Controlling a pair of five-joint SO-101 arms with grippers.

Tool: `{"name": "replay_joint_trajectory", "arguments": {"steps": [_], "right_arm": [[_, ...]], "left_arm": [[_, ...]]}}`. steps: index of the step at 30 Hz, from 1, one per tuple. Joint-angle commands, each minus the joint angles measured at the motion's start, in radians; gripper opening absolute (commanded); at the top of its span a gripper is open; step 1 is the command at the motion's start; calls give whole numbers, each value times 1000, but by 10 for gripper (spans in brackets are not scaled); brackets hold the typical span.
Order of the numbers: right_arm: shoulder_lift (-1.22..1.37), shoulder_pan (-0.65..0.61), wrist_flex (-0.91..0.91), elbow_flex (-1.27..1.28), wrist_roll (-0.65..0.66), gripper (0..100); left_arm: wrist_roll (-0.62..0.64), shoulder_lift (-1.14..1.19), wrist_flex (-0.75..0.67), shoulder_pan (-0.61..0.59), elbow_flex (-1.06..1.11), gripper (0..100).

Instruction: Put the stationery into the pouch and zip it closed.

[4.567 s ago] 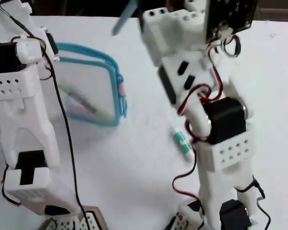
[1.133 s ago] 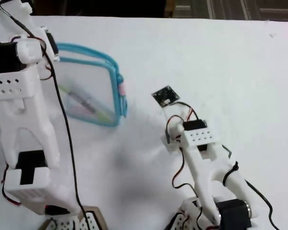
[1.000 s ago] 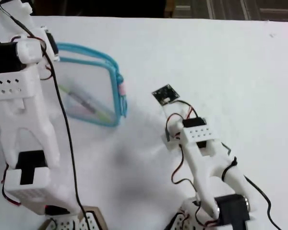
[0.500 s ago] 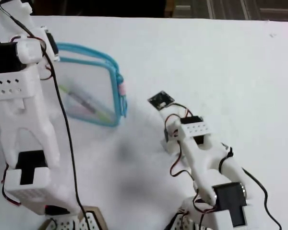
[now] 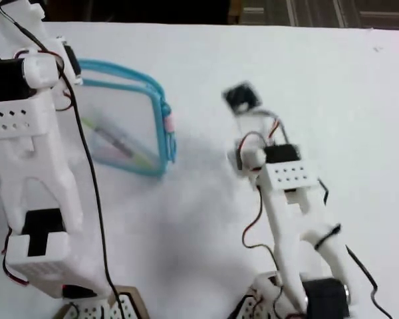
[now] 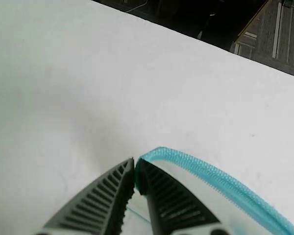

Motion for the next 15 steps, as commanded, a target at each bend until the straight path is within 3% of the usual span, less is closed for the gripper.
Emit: {"name": "replay_joint_trajectory", "arguments": {"steps": [1, 5, 10, 15], "right_arm": [[-131, -33, -35, -216, -278, 16], [-176, -117, -117, -394, -545, 16], [-111, -236, -295, -514, -554, 16], [84, -349, -317, -709, -554, 16]], "left_arm": [[2, 2, 3, -4, 29, 23], [2, -2, 3, -4, 28, 23], [2, 4, 3, -4, 29, 23], [2, 2, 5, -2, 29, 23]]}}
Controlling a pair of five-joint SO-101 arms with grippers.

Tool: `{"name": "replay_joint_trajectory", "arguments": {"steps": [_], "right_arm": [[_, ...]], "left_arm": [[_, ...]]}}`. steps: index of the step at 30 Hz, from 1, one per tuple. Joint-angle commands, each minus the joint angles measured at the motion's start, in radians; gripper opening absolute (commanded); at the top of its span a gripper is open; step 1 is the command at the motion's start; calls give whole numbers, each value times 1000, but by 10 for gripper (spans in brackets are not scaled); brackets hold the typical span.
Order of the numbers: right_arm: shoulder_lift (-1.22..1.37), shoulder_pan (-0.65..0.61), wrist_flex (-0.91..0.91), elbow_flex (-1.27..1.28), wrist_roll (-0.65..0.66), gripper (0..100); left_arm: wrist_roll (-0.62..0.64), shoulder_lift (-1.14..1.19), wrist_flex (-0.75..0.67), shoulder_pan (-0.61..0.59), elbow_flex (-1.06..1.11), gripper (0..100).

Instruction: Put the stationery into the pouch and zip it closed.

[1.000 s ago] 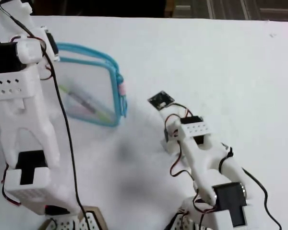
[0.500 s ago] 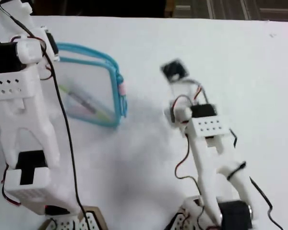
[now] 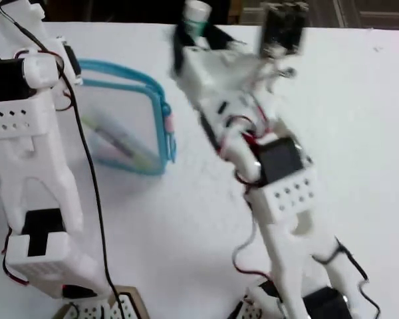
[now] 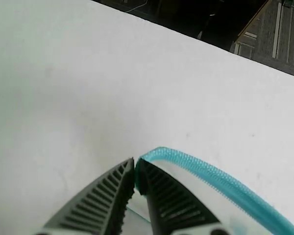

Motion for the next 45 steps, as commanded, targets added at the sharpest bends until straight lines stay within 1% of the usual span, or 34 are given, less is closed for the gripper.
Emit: {"name": "replay_joint_trajectory", "arguments": {"steps": [1, 3, 6, 10, 16, 21, 26, 30, 32, 36, 38, 39, 45], "right_arm": [[140, -62, -21, -183, -11, 16], [232, -88, -18, -275, -9, 16], [344, -124, 38, -393, -9, 16], [437, -133, 88, -446, -9, 16], [450, -157, 136, -393, -9, 16], [443, -173, 140, -259, -9, 16], [392, -225, 160, -241, -9, 17], [355, -232, 242, -241, -9, 23], [344, -229, 288, -241, -9, 75], [320, -234, 312, -247, -9, 254], [297, -249, 312, -247, -9, 324], [286, -252, 312, -247, -9, 339], [229, -260, 305, -249, -9, 340]], "left_arm": [[2, 2, 5, -2, 29, 23], [5, 2, 5, -2, 29, 23], [3, -1, 3, -4, 29, 23], [2, -2, 5, -4, 29, 23], [2, 2, 2, -4, 29, 23], [2, 4, 0, -4, 29, 23], [2, 4, -2, -4, 29, 23], [3, 4, -2, -4, 29, 23], [5, 4, -2, -4, 29, 23], [6, 4, -2, -4, 29, 23], [6, 4, -2, -4, 29, 23], [6, 4, -2, -4, 29, 23], [6, 4, -2, -4, 29, 23]]}}
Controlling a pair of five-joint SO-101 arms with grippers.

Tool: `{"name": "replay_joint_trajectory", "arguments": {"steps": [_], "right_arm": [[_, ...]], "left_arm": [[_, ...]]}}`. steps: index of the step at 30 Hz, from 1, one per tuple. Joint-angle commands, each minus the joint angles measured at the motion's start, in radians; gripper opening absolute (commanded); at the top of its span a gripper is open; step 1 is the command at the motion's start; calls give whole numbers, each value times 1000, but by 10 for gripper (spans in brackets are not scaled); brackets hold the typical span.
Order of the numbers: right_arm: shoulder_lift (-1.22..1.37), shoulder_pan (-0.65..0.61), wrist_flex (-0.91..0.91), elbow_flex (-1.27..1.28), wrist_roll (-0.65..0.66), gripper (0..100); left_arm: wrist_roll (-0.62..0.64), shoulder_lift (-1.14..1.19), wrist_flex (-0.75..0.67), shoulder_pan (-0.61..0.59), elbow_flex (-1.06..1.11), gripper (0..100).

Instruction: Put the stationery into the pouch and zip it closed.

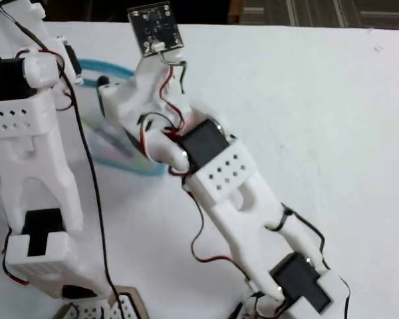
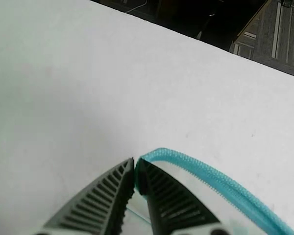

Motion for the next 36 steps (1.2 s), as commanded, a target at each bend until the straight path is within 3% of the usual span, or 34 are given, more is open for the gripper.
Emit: {"name": "replay_joint_trajectory", "arguments": {"steps": [1, 8, 13, 16, 19, 23, 28, 31, 36], "right_arm": [[-67, 4, 1, -9, -5, 340], [-183, 111, 59, -8, 123, 340], [-314, 173, 298, 14, 206, 340], [-374, 214, 424, 137, 221, 340], [-410, 254, 420, 353, 227, 340], [-418, 257, 232, 692, 238, 340], [-418, 263, -249, 1033, 328, 340], [-417, 265, -466, 1129, 328, 340], [-354, 260, -627, 1175, 327, 340]], "left_arm": [[6, 4, 2, -5, 29, 23], [5, 4, 2, -5, 29, 23], [6, 4, 2, -5, 29, 23], [6, 4, 2, -5, 29, 23], [6, 4, 2, -5, 29, 23], [5, 4, 2, -5, 29, 23], [2, 4, 2, -5, 29, 23], [3, 4, 3, -4, 29, 23], [8, 4, 2, 1, 29, 23]]}}
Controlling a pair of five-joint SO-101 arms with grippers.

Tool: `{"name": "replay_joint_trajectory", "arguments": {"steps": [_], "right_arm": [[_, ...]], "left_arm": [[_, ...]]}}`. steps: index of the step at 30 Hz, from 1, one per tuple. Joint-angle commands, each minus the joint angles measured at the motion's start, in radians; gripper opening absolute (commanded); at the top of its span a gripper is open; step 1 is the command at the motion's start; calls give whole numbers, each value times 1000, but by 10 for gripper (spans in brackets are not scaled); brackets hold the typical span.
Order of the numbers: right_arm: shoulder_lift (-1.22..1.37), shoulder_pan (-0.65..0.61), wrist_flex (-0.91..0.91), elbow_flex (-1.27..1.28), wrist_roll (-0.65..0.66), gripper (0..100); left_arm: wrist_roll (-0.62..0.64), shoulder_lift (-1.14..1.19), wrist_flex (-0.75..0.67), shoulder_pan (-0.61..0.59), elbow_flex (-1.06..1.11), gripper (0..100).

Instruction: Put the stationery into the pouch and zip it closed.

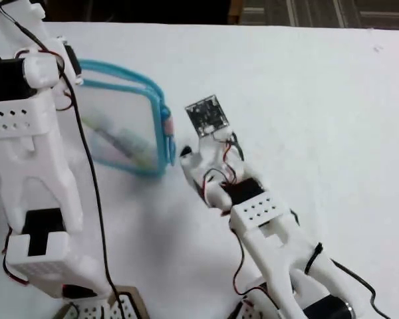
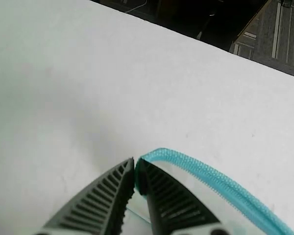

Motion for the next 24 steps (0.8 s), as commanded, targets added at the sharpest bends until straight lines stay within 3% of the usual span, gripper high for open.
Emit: {"name": "replay_joint_trajectory", "arguments": {"steps": [1, 7, 20, 24], "right_arm": [[53, 10, -122, 3, 6, 340], [189, -59, -200, 2, 5, 340], [97, -151, -214, -2, 5, 340], [153, -143, -328, -3, 11, 340]], "left_arm": [[8, 4, 2, 1, 29, 23], [8, 5, 3, -1, 31, 23], [5, 5, 2, -2, 31, 23], [5, 5, 2, 1, 31, 23]]}}
